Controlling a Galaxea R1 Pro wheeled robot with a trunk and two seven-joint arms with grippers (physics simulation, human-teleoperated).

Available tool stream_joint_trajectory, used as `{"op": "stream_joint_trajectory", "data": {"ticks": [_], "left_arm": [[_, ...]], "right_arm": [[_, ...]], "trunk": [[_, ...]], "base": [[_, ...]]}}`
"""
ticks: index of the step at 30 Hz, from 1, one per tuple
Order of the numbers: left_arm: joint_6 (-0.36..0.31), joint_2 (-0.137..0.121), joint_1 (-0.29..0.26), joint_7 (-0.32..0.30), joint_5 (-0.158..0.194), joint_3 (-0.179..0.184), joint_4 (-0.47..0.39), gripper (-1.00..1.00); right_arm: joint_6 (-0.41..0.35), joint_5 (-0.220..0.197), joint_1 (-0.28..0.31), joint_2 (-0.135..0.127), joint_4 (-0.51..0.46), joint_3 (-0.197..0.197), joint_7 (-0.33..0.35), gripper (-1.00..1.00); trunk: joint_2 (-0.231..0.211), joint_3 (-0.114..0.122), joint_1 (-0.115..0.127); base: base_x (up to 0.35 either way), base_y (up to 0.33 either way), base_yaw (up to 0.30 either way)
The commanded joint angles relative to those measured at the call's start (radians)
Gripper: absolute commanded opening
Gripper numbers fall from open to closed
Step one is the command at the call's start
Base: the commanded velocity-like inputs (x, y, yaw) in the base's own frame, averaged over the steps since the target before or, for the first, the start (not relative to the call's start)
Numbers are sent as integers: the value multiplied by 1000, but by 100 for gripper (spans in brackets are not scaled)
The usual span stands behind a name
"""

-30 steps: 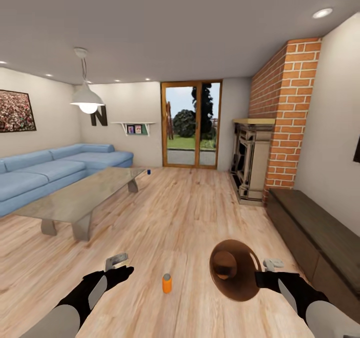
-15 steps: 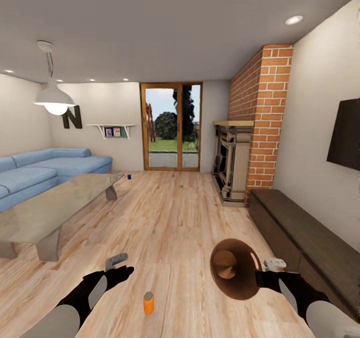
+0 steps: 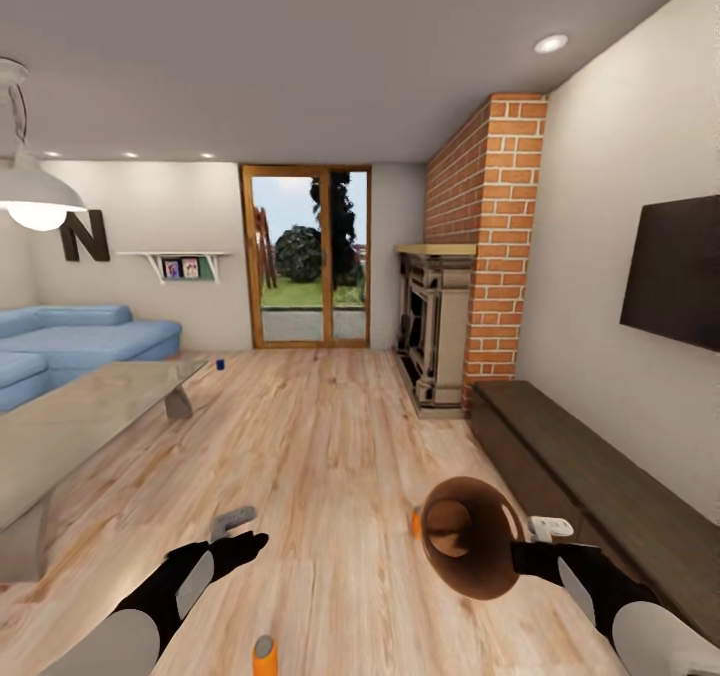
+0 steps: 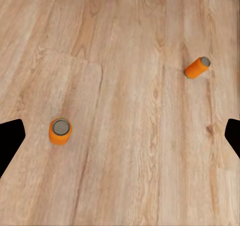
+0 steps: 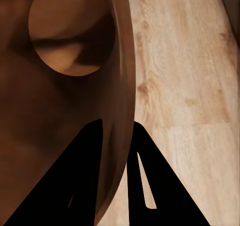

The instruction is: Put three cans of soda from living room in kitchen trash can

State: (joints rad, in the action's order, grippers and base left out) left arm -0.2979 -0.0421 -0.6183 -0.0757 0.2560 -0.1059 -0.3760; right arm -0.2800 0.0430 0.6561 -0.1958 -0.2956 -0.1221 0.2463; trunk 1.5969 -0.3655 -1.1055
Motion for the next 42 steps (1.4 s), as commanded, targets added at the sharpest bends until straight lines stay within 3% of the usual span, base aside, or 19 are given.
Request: {"op": "stream_joint_trajectory", "data": {"ticks": [1, 8, 20, 34, 42], "left_arm": [[-1, 0, 0, -5, 0, 0, 0, 100], [-9, 0, -1, -41, -2, 0, 1, 100], [-10, 2, 0, -48, -3, 0, 1, 100], [-10, 2, 0, -47, -3, 23, 2, 100], [-12, 1, -1, -49, -3, 26, 2, 100]], "right_arm": [[-1, -12, 1, 0, -2, -6, 5, -100], [-1, -12, 1, 0, -2, -6, 4, -100], [-1, -11, 1, 2, -2, -6, 4, -100], [-1, -12, 1, 2, -2, -6, 5, -100], [-1, -12, 1, 4, -1, -6, 5, -100]], "trunk": [[0, 1, 0], [0, 2, 0], [0, 3, 0], [0, 3, 0], [0, 8, 0]], "base": [[289, 194, -209], [259, 228, -199], [141, 282, -40], [-255, 65, -1], [97, 116, -196]]}}
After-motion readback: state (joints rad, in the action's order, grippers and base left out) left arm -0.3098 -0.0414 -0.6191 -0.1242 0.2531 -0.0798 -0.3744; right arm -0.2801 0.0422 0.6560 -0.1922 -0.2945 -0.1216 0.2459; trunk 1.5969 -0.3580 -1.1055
